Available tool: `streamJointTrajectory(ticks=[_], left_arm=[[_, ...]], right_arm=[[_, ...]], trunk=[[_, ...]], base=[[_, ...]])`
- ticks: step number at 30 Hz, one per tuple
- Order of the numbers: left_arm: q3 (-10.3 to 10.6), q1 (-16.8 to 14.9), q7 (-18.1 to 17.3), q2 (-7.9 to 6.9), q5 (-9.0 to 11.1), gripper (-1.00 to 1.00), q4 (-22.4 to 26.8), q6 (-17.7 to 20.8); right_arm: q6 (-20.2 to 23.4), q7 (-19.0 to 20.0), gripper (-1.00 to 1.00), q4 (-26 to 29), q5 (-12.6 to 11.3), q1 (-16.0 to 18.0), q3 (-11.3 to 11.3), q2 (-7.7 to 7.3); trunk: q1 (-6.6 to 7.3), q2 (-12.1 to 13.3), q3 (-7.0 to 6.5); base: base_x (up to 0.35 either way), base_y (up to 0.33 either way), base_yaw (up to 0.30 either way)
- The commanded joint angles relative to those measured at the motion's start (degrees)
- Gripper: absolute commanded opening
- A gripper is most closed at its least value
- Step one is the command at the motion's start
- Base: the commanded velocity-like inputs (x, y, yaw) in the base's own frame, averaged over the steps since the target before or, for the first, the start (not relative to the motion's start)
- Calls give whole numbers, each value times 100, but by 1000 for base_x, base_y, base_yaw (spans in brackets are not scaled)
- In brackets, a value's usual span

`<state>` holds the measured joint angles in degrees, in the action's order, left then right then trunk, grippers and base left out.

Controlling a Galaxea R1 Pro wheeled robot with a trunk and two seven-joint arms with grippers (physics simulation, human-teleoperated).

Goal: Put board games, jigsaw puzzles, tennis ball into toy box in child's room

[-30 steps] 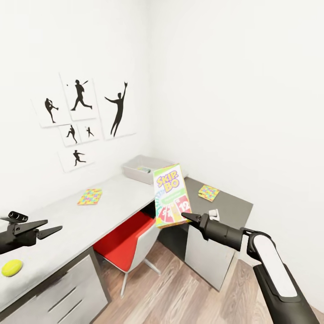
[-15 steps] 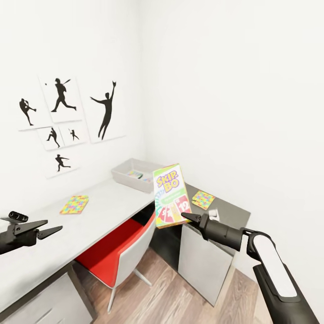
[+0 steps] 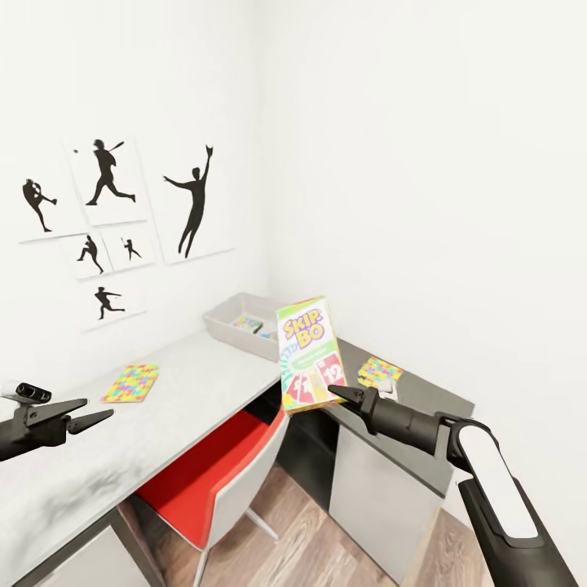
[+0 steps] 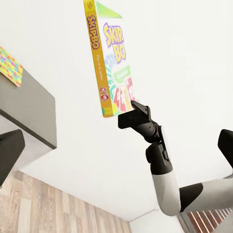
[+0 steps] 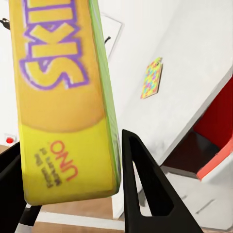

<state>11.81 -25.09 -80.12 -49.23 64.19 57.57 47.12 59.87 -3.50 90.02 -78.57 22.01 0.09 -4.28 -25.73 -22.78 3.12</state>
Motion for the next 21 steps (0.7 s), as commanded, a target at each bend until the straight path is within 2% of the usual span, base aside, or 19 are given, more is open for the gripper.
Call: streamJointTrajectory(ticks=[1,9,18,21], left_arm=[[31,-13,-13,-7,40,100,-5,60],[32,-13,-5,-5,36,100,-6,60],[18,-13,-10,70,33,100,-9,60],[23,-13,-12,72,33,100,-9,60]], right_arm=[[13,-37,-100,6,-90,5,0,-3],[13,-32,-100,7,-89,5,0,-2],[13,-36,-100,7,-89,5,33,-2],[13,-37,-100,7,-89,5,37,-2]], trunk=[[-6,-14,13],[-6,-14,13],[-6,-14,17],[-6,-14,18]], base=[[147,3,208],[194,1,270],[293,1,290],[239,36,80]])
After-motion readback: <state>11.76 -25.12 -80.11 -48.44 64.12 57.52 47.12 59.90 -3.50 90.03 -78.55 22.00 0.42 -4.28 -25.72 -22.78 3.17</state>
